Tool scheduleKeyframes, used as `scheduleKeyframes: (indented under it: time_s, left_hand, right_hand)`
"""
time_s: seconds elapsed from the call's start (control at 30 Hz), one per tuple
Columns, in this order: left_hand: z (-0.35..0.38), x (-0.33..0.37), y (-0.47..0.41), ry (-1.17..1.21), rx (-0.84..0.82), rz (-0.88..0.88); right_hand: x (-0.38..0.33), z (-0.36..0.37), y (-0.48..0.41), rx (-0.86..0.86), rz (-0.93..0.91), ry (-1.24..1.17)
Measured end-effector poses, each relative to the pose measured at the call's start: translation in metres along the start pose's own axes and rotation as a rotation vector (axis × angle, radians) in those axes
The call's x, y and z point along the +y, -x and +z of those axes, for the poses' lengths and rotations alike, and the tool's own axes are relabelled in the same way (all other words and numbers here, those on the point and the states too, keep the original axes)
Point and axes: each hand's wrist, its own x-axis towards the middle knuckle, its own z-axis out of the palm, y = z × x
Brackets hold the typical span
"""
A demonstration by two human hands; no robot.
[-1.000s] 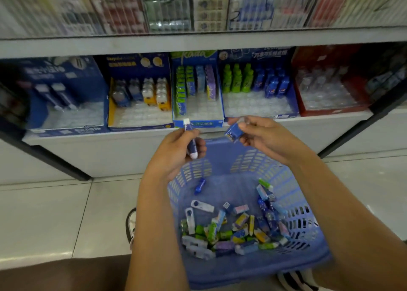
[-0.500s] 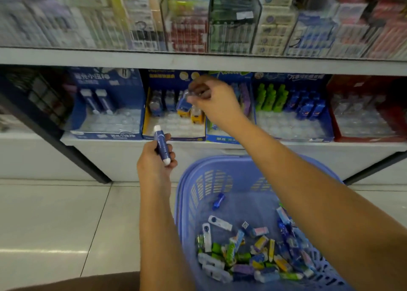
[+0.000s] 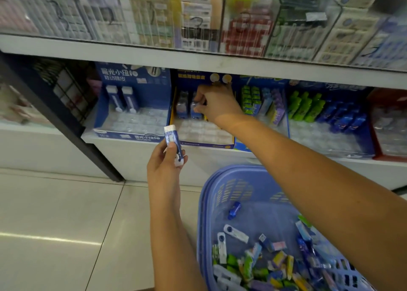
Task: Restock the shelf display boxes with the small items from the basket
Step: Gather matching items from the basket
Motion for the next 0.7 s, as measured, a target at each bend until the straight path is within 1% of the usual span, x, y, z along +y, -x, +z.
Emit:
scheduleKeyframes:
  time_s: [0.1,0.2,0.27,0.3,0.33,0.37,0.43,0.47,0.5,0.57,0.63,0.7]
  left_hand:
    - [-0.005,-0.001,-0.004,-0.031,-0.003,0.024]
    - [-0.009,0.001,-0.008,-0.045,0.014,0.042]
    - [-0.012,0.006,-0.011,-0.071,0.014,0.081]
    - [-0.014,0.009,-0.014,-0.089,0.01,0.11]
    - [-0.016,0.012,-0.016,-0.103,0.005,0.141]
    - [-0.018,0.015,-0.02,-0.118,0.002,0.17]
    - [-0.023,0.021,-0.027,-0.151,-0.001,0.21]
    - [-0.025,0.025,-0.031,-0.17,-0.002,0.22]
    - [-0.027,0.029,-0.035,-0.188,-0.002,0.229]
    - [-0.03,0.037,-0.044,-0.215,0.019,0.258]
    - [-0.034,0.044,-0.053,-0.312,0.101,0.304]
    - [-0.041,0.049,-0.062,-0.513,0.183,0.35]
  right_hand:
    - [-0.003,0.0,-0.001,0.033,-0.033,0.114]
    - [-0.006,-0.006,-0.001,-0.022,-0.03,0.193]
    - [-0.01,-0.011,-0.001,-0.051,-0.024,0.161]
    - [-0.014,-0.013,0.002,-0.051,-0.013,0.07]
    - [-0.02,-0.014,0.007,-0.051,0.003,-0.081]
    - [-0.028,-0.015,0.013,-0.071,0.016,-0.283]
    - [-0.047,-0.014,0.023,-0.193,0.006,-0.665]
    - [-0.056,-0.011,0.025,-0.253,-0.006,-0.763]
    - [-0.064,-0.009,0.025,-0.284,-0.021,-0.82]
    - [-0.078,-0.004,0.016,-0.254,-0.029,-0.888]
    - [-0.09,0.001,0.003,-0.162,0.011,-0.934]
    - [-0.102,0.009,-0.009,-0.03,0.024,-0.874]
